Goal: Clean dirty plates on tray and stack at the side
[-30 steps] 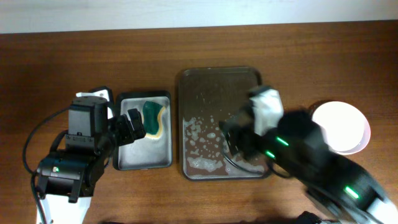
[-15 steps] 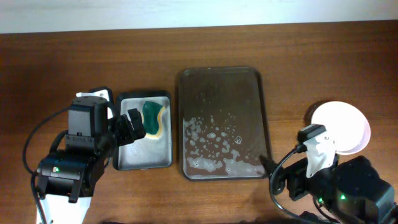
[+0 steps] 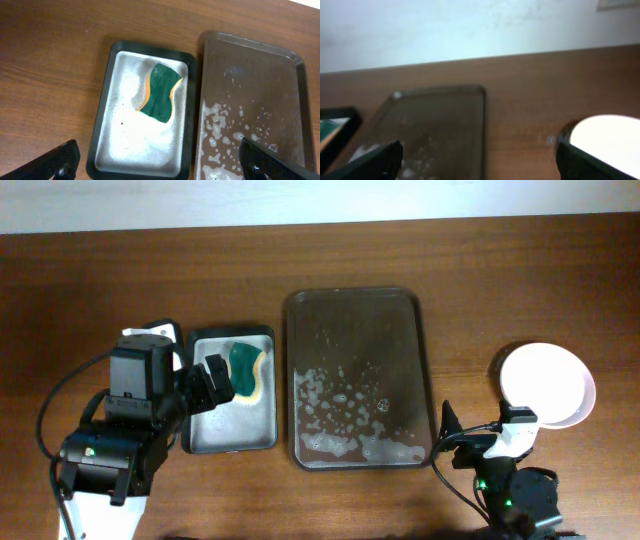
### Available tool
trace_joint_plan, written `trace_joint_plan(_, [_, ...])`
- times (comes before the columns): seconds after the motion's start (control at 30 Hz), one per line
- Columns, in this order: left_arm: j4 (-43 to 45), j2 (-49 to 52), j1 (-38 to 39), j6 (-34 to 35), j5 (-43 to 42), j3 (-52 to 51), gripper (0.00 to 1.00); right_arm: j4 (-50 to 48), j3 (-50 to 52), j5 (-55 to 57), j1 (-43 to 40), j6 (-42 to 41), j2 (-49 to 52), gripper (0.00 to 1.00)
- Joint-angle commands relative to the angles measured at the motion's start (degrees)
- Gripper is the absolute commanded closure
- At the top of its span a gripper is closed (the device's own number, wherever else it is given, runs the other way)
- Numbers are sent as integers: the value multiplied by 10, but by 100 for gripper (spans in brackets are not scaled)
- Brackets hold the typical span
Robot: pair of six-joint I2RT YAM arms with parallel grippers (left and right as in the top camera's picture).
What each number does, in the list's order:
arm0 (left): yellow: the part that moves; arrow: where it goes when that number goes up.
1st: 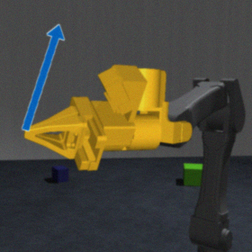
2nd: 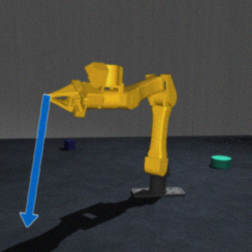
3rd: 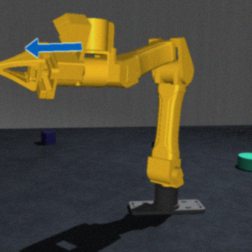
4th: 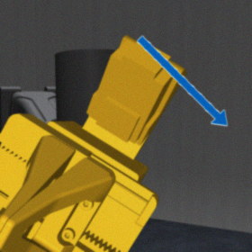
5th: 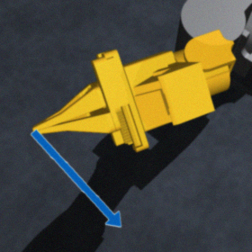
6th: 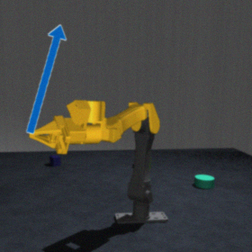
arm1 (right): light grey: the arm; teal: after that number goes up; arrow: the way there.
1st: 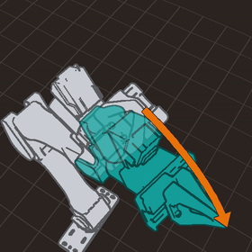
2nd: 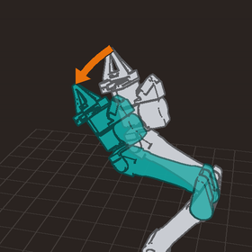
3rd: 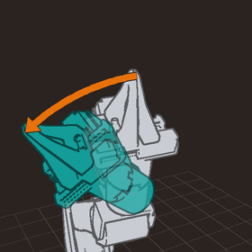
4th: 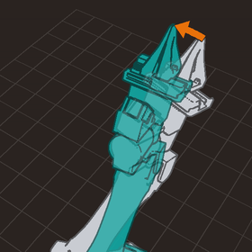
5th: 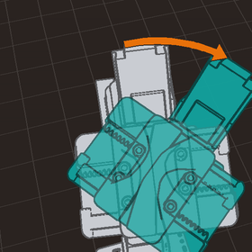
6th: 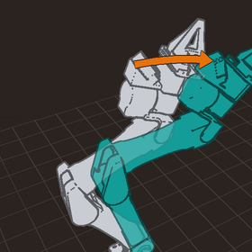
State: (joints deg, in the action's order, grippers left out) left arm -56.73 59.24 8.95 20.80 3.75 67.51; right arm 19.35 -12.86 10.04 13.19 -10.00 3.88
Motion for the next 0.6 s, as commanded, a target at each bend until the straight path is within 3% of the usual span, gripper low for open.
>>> trace_joint_plan(0.0, [1, -3, -2, 0, 8, 8, 0, -76, 81, -4, -19, 5, -37, 1])
trace_joint_plan(0.1, [1, -3, -2, 0, 8, 8, 0, -165, 125, -4, -28, 6, -37, 1])
trace_joint_plan(0.57, [1, -3, -2, 0, 8, 8, 0, -157, 125, -4, -28, 6, -37, 1])
